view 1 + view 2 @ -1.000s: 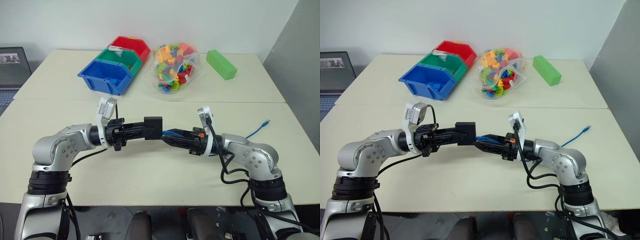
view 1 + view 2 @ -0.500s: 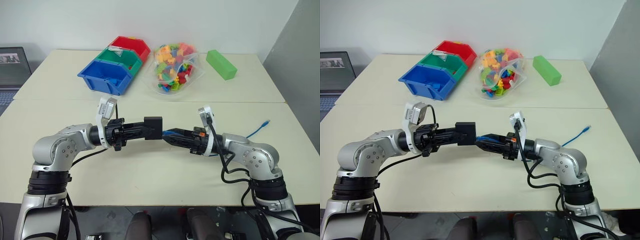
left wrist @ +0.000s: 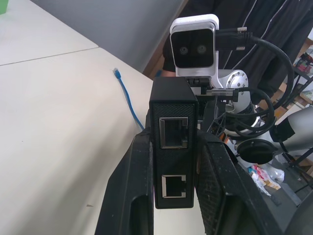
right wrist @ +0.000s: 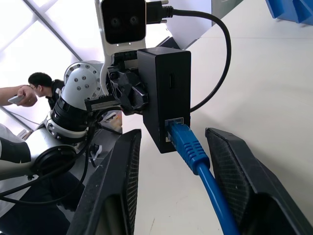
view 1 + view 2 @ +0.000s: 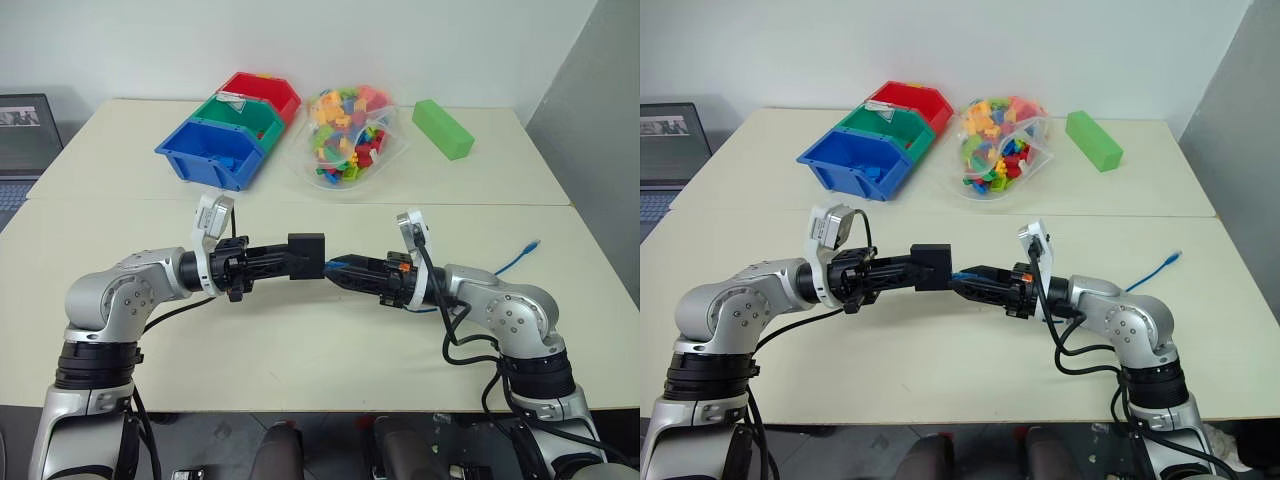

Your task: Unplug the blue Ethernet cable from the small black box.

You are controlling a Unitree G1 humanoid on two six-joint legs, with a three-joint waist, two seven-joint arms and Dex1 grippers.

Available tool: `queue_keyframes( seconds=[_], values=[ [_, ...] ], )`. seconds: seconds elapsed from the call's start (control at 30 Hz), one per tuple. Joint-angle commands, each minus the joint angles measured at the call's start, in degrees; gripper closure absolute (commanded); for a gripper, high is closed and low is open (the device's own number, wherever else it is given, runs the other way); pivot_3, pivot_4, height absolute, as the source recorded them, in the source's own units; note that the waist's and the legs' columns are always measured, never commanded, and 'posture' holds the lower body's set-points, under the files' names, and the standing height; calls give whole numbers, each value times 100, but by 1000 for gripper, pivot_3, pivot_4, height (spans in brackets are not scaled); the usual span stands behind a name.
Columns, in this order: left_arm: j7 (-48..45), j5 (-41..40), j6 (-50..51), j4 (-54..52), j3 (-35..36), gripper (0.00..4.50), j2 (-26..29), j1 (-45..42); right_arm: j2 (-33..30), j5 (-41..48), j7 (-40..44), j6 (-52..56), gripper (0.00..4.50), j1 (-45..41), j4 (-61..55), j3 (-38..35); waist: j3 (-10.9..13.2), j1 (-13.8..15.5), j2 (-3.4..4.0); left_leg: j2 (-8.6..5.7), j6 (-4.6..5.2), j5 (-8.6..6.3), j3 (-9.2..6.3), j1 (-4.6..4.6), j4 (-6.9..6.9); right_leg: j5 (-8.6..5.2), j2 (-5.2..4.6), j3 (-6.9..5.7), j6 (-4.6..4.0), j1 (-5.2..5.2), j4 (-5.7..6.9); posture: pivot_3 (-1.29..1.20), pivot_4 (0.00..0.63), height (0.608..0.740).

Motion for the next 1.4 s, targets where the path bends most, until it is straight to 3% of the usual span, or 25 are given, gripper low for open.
queue_keyframes(
  seconds=[0.03, 0.2, 0.27, 0.6, 0.97, 1.07, 1.17, 1.33, 1.4],
  values=[
    [-30, -62, -48, -80, 109, 3723, 21, -45, -15, 44, 69, -96, 3073, -93, -131, -54, 0, 0, 0, 0, 0, 0, 0, 0, 0, 0, 0, 0, 0, 0, 0, 0, 150, 740],
    [-28, -59, -53, -63, 107, 3723, 8, -57, -62, -23, 122, -128, 4252, -87, -171, 26, 0, 0, 0, 0, 0, 0, 0, 0, 0, 0, 0, 0, 0, 0, 0, 0, 150, 740],
    [-39, -63, -49, -59, 104, 3723, 8, -59, -65, -30, 135, -133, 4408, -87, -178, 35, 0, 0, 0, 0, 0, 0, 0, 0, -1, 0, 0, 0, 0, 0, -1, 0, 150, 740],
    [-183, 0, -59, -58, 58, 3723, 114, -13, -156, 107, 171, 37, 4409, -87, -132, -70, 0, 0, 0, 0, 0, 0, 0, 0, -1, 0, 0, 0, 0, 0, -1, 0, 150, 740],
    [-261, 274, -292, 276, 210, 3723, 437, 93, -913, 34, 307, 31, 4423, 339, 72, -467, 1, 3, 1, 0, 0, 0, 0, -2, -2, 0, 0, 0, 0, -1, -6, 0, 150, 740],
    [-234, 303, -330, 318, 246, 3723, 443, 101, -944, -485, 171, -472, 4423, 349, 343, -406, 1, -1, 1, 0, 0, 0, 1, -2, -2, 0, 0, 0, 0, -1, -6, 0, 150, 740],
    [-168, 299, -338, 291, 271, 3723, 412, 126, -566, -1948, -754, -1961, 4424, -29, 1435, -133, 2, -11, 2, 0, 0, 0, 1, -1, -1, 0, 0, 0, 0, -1, -6, 0, 150, 740],
    [-71, 308, -349, 210, 265, 3723, 349, 160, -125, -3301, -1552, -3550, 4424, -619, 3043, 84, 7, -80, 6, 2, 0, 0, 6, -4, -2, 0, 2, 6, 0, -7, -4, 0, 150, 740],
    [10, 328, -378, 175, 303, 3723, 330, 184, -76, -3496, -1533, -3774, 3725, -723, 3345, 122, 7, -74, 8, 0, -1, 0, 7, -11, -4, 2, 1, 6, -3, -11, -4, 0, 150, 740]
  ],
)
